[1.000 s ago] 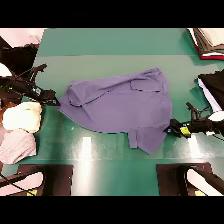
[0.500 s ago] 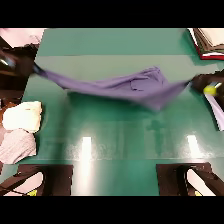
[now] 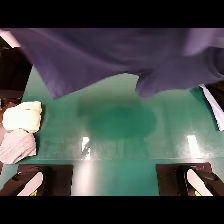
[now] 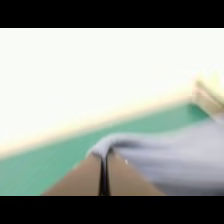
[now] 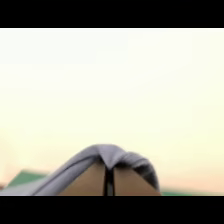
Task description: Fold the shirts.
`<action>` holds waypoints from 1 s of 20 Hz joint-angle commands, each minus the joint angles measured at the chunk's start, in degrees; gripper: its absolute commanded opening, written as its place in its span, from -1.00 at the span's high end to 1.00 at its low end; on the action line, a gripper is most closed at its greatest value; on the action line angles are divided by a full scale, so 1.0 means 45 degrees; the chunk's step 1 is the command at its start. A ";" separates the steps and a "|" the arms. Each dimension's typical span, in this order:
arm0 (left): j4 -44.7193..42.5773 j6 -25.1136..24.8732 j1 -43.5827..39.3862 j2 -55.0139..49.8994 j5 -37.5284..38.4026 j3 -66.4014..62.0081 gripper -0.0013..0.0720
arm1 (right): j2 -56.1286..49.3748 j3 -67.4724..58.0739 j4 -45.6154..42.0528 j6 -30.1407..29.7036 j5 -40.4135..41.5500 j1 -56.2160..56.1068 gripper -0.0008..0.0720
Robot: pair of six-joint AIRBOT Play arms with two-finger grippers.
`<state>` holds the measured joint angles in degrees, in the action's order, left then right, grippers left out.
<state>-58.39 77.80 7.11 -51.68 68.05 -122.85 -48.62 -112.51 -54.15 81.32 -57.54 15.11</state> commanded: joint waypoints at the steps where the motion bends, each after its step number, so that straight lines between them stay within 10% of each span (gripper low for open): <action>1: 0.0345 0.0058 0.0000 0.1078 -0.1224 -0.0437 0.90 | 0.0005 -0.2171 -0.1579 0.0325 -0.0695 0.0000 0.93; 13: -0.0165 0.0306 0.0000 -0.2171 0.2526 0.7339 0.90 | -0.6722 -0.0845 -0.3109 0.2293 -0.9029 -0.0403 0.93; 20: 0.0029 -0.0534 0.0000 -0.6193 -0.0058 0.9510 0.90 | -1.1050 -0.0845 -0.3347 0.2254 -0.6815 -0.1336 0.93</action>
<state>-59.16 78.00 7.11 -72.88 73.12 -82.81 -91.64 -116.29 -68.93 91.39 -92.58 10.41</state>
